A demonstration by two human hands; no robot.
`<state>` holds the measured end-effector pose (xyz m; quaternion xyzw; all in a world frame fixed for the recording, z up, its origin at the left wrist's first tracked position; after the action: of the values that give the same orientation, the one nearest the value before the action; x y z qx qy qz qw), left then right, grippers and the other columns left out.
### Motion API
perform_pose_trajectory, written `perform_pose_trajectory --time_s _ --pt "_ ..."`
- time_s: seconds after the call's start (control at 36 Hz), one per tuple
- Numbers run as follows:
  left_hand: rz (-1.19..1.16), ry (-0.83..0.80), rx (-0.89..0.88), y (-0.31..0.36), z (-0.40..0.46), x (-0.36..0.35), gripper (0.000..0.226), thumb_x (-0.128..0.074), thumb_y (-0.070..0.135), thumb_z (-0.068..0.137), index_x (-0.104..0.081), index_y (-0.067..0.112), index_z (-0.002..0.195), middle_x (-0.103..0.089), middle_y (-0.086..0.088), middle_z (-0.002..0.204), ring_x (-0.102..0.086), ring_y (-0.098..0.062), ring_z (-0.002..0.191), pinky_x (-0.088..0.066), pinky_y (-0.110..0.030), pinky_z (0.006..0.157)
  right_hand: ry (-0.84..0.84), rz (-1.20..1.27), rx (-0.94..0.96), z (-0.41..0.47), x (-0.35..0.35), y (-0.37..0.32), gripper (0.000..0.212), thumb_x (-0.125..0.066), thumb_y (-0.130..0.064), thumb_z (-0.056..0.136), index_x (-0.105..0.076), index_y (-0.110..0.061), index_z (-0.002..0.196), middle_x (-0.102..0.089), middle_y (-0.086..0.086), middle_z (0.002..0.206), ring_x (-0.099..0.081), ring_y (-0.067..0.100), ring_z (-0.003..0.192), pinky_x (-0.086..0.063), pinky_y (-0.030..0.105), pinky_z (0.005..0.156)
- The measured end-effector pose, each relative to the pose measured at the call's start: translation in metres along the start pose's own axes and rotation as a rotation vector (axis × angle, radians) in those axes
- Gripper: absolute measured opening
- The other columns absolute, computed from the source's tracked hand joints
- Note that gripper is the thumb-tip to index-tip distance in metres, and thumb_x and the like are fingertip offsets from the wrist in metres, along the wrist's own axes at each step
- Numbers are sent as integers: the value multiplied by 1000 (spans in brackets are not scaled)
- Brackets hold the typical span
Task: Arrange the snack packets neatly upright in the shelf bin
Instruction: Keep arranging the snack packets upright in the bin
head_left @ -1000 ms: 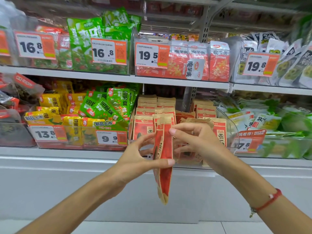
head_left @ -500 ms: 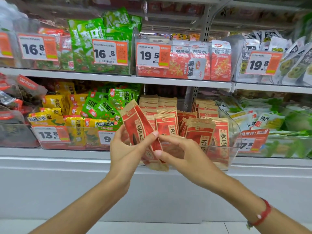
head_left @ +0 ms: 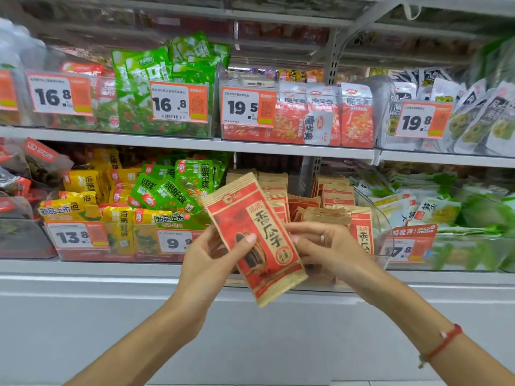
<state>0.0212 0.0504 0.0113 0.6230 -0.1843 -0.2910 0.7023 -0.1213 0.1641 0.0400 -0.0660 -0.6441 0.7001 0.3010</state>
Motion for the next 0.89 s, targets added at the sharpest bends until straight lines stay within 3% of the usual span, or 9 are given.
perform_pose_trajectory --time_s 0.08,0.17,0.22,0.31,0.39,0.5,0.61,0.69,0.89 --pt "-36 180 -24 -3 2 8 20 -73 20 82 -65 21 101 -75 11 88 -70 -4 85 -53 -21 69 115 -171 79 -1 -4 -6 33 -66 -40 82 -54 -47 112 -64 -22 106 -62 -3 96 -56 23 78" --pt "-82 250 12 -10 2 7 21 -73 18 82 -64 21 101 -74 7 90 -71 -6 82 -54 -25 72 28 -464 87 -11 -33 -2 84 -73 -56 70 -31 -42 142 -45 -24 130 -51 -5 112 -52 24 89" --pt "-112 246 49 -13 1 3 22 -73 17 83 -63 19 103 -74 3 94 -72 -7 81 -55 -23 69 45 -685 160 -15 -44 0 100 -72 -59 71 -14 -37 149 -36 -20 141 -44 1 124 -45 30 101" --pt "-171 152 92 -6 1 -2 25 -70 25 84 -65 17 108 -75 1 99 -71 -8 89 -56 -19 66 102 -714 228 -12 -38 -3 93 -74 -55 73 -20 -36 147 -46 -21 132 -49 -4 115 -47 25 96" --pt "-195 -34 61 7 7 -1 38 -63 45 85 -67 23 115 -74 5 107 -68 -6 102 -53 -28 84 13 -330 72 -7 -27 -1 76 -79 -47 70 -37 -44 133 -49 -36 104 -52 -24 90 -43 6 74" --pt "-76 -199 47 8 13 -4 60 -71 53 72 -63 24 124 -68 7 121 -61 -7 116 -43 -33 103 -131 -105 -8 -4 -29 11 66 -74 -56 69 -47 -44 127 -63 -21 115 -61 -10 99 -45 17 83" --pt "-42 -213 63 -5 14 -3 72 -79 58 62 -61 28 124 -70 8 117 -65 -6 108 -51 -23 89 -236 -120 -30 -8 -35 12 66 -67 -57 73 -43 -42 133 -60 -22 122 -59 -9 106 -47 9 76" --pt "147 -197 -22 -6 14 0 67 -76 65 55 -62 41 115 -70 20 110 -63 4 105 -52 -19 86 -142 -136 38 -5 -29 2 67 -51 -66 78 -45 -36 137 -55 -22 129 -55 -13 109 -44 9 79" --pt "333 -174 -89 -7 7 -8 68 -77 56 54 -55 44 117 -63 28 109 -56 18 98 -42 -6 73 73 81 159 -1 -15 -14 16 -60 -21 92 -69 -26 104 -73 -10 100 -68 1 92 -55 16 69"
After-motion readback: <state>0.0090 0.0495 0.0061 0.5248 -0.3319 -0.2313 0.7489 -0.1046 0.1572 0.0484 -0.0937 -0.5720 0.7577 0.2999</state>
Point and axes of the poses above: each hand's wrist, its own z-axis towards the middle knuckle, its own x-axis out of the back of the hand, y = z × x, the point moved 6 cm from there along z, towards the middle knuckle
